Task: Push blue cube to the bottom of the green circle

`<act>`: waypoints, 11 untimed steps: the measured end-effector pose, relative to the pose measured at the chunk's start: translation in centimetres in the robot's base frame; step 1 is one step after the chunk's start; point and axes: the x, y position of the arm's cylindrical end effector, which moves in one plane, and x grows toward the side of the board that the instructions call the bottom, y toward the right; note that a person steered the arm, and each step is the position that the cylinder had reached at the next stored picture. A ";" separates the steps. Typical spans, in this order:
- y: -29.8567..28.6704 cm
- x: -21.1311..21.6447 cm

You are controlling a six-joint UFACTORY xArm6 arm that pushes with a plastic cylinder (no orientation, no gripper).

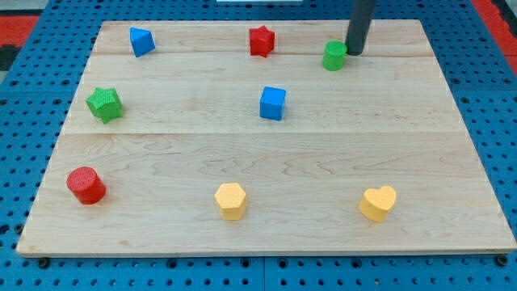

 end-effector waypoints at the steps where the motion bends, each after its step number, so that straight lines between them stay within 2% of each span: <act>1: -2.0 1.3; 2: -0.1 2.7; 4: -11.8 3.0; 5: -7.9 5.0; 6: -2.9 12.2; 7: -7.4 15.9; 8: -13.9 14.9; 9: -13.9 11.8; 10: -13.4 14.2; 11: -16.8 17.2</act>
